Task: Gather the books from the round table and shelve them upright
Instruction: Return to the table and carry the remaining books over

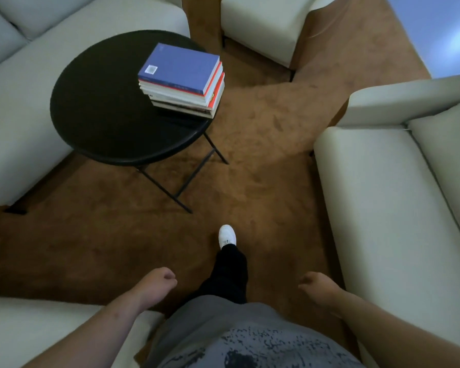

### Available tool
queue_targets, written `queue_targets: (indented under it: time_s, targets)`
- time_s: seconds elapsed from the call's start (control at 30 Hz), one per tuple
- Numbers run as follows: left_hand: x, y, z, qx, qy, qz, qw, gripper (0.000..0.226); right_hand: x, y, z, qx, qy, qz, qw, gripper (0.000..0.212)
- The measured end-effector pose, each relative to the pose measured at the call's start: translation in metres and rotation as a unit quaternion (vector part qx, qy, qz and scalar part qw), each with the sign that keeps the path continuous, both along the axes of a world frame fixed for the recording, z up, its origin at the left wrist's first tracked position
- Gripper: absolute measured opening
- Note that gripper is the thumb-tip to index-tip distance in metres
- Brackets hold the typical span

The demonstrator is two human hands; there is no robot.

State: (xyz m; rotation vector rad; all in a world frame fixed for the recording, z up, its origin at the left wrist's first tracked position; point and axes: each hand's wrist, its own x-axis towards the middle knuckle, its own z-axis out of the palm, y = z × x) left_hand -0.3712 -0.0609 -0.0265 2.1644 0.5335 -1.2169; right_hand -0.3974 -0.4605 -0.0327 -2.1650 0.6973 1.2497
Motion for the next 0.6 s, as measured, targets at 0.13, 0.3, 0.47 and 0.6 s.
queue_targets:
  time_s: [0.13, 0.3, 0.47, 0.6]
  targets:
    - [0.079, -0.004, -0.003, -0.003, 0.004, -0.005, 1.0, 0.027, 0.087, -0.01, 0.004, -0.017, -0.011, 0.001, 1.0, 0.035]
    - [0.171, -0.011, 0.007, -0.018, -0.02, -0.01, 1.0, 0.017, 0.202, -0.008, 0.022, -0.013, -0.052, 0.009, 0.999, 0.035]
    - [0.232, -0.015, 0.015, -0.004, -0.043, 0.0, 0.999, 0.014, 0.277, 0.011, 0.034, 0.018, -0.076, 0.051, 0.996, 0.032]
    - [0.259, -0.022, 0.016, 0.01, -0.044, 0.003, 0.999, 0.01, 0.317, 0.014, 0.031, 0.029, -0.056, 0.08, 0.995, 0.027]
